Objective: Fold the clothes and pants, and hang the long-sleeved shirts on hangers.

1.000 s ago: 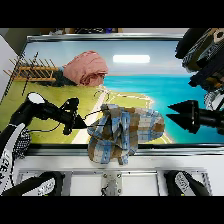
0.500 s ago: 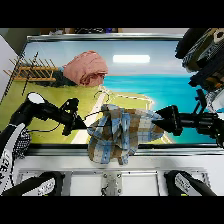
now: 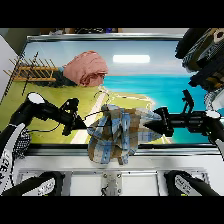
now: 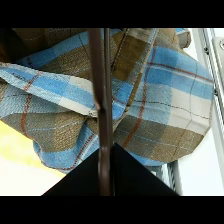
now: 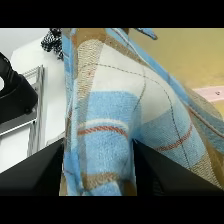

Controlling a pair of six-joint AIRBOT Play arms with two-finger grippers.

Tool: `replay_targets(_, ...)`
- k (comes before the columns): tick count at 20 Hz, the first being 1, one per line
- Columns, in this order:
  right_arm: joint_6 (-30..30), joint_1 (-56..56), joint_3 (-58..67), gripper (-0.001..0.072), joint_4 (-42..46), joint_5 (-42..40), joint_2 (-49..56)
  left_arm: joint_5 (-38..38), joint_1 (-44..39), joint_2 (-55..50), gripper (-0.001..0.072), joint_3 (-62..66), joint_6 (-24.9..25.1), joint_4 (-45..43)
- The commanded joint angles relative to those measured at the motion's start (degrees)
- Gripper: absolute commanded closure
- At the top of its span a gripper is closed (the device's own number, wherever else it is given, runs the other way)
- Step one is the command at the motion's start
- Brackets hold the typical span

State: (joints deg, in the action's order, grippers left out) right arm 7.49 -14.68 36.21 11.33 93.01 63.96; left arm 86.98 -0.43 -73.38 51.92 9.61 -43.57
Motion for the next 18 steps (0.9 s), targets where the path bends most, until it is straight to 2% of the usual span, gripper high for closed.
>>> replay_targets(1,-2.12,2.58,0.02,0.024,-0.04,-2.62,0.02,0.0,-0.04,-0.02,0.0694,-0.02,0.02,0.0)
replay_targets(18,-2.29,4.15,0.09,0.024,-0.28,-3.19,0.02,0.02,-0.04,-0.02,0.0694,-0.02,0.0,-0.39)
